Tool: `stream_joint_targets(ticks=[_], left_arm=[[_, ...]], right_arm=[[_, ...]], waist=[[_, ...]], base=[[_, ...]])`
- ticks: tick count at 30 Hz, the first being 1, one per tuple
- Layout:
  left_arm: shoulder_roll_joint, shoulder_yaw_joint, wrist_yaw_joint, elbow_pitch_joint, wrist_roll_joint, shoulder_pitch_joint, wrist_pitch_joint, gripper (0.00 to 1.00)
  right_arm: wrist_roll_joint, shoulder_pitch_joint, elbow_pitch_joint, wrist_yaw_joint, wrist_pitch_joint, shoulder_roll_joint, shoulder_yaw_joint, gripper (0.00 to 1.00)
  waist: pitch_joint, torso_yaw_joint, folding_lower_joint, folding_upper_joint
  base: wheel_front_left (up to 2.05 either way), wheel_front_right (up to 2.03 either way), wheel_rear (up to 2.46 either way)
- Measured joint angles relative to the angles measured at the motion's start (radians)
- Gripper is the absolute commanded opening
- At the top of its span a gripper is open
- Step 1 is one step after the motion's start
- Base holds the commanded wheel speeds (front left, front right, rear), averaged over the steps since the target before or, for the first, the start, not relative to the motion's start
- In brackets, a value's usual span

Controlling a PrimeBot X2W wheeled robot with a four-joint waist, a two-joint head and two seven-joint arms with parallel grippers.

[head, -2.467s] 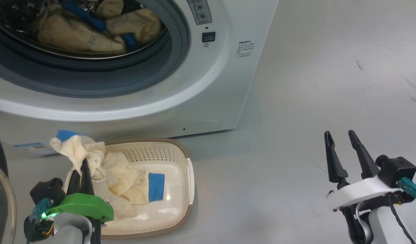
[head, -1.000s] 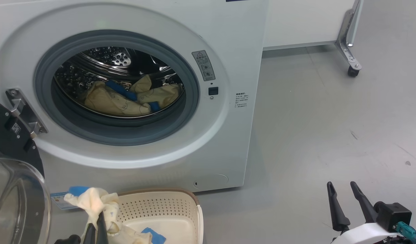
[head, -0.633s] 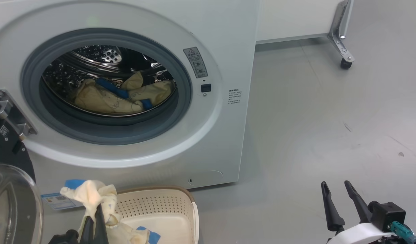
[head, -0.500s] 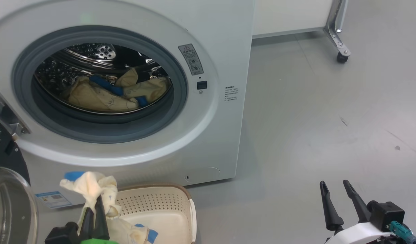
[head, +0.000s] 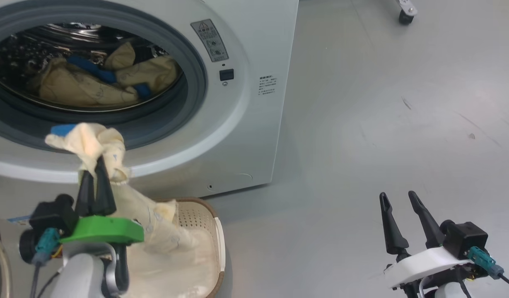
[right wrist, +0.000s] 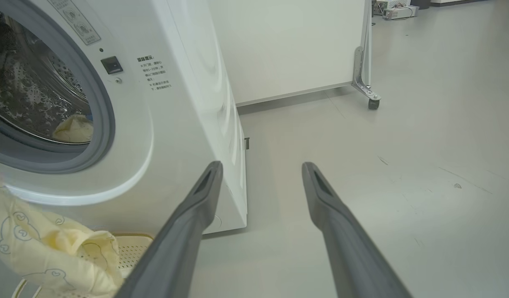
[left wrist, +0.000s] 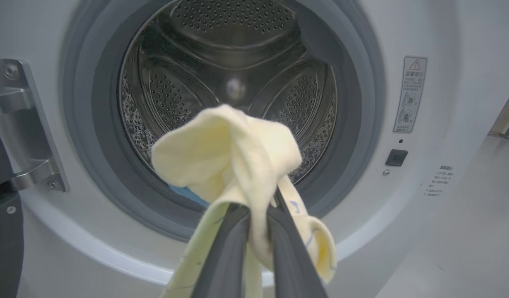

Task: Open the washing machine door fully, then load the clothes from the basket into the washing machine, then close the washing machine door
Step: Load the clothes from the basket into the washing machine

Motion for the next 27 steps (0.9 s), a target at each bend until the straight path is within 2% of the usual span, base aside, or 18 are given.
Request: stream_joint_targets(ticks=[10,16,24,27], left_arm=[[0.070,0.037,0.000,0.059,0.039,-0.232,0.051,0.00],[0.132,0.083,0.003,0.109,0.061,-0.383,0.080,0.00],[0.223,0.117,0.004,0.233,0.096,-0.544,0.114,0.00],[0.239,0.116,0.004,0.260,0.109,-0.594,0.114,0.00]], right_arm=[[0.007,-0.097,-0.016,0.000,0.000,0.014,0.038,1.00],[0.018,-0.156,-0.025,0.000,0.000,0.020,0.071,1.00],[0.029,-0.225,-0.022,0.000,0.000,0.026,0.126,1.00],[0.033,-0.241,-0.020,0.000,0.000,0.028,0.138,1.00]], waist=[[0.135,-0.048,0.0001,0.0000],[0.219,-0.081,0.0001,0.0000],[0.325,-0.132,0.0001,0.0000],[0.358,-0.154,0.0002,0.0000]], base=[[0.00,0.00,0.00],[0.00,0.00,0.00],[0.00,0.00,0.00],[0.00,0.00,0.00]])
